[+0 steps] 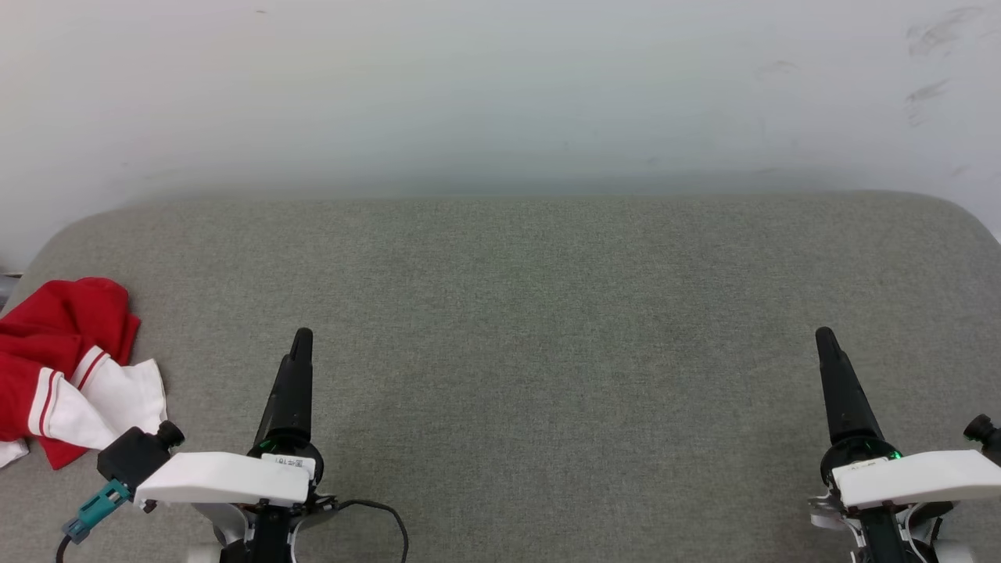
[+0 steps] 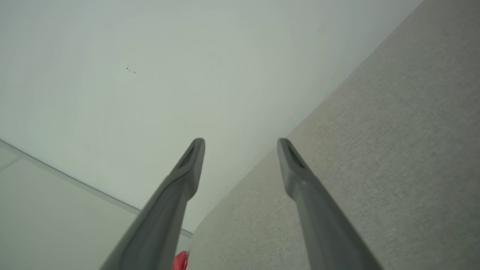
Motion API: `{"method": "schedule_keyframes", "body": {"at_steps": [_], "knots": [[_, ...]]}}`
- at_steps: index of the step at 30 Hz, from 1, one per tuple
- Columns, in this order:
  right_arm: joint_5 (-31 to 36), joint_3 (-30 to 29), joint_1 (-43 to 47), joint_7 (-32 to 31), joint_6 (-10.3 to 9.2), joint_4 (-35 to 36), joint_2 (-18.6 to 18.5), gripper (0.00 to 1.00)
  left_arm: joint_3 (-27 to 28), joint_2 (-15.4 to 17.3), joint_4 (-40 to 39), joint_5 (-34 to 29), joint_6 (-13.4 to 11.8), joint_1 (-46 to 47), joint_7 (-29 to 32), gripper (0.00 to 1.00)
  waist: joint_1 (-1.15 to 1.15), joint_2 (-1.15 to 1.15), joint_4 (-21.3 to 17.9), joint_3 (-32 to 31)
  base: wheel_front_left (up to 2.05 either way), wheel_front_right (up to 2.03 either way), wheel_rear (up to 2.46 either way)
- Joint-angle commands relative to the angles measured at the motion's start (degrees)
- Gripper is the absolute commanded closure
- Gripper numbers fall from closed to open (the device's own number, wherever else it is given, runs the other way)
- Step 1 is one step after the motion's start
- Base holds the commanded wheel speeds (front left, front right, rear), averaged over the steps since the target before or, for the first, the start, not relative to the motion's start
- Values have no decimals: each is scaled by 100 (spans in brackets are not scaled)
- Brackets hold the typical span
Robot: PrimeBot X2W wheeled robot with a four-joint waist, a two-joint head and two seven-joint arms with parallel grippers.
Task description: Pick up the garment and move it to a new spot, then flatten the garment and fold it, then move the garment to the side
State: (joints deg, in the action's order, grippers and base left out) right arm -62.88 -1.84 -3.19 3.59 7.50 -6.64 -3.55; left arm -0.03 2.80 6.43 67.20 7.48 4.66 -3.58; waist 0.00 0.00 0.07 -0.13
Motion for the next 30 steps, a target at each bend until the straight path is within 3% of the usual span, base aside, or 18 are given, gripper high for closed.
{"method": "schedule_keyframes", "body": {"at_steps": [1, 12, 30], "knots": [[372, -12, -13, 70, -1, 128, -50, 0, 0, 10, -111, -319, 1, 83, -69, 0, 0, 0, -4, -2, 0, 0, 0], [2106, -63, -9, 16, -1, 280, -49, 0, -17, 9, -192, -1823, 1, 19, -285, 0, 0, 0, -10, -5, 0, 0, 0], [3902, -175, 42, -259, -1, 548, 20, 0, -94, 118, 4, -3629, 1, -30, -551, 0, 0, 0, -33, -13, 0, 0, 0]]}}
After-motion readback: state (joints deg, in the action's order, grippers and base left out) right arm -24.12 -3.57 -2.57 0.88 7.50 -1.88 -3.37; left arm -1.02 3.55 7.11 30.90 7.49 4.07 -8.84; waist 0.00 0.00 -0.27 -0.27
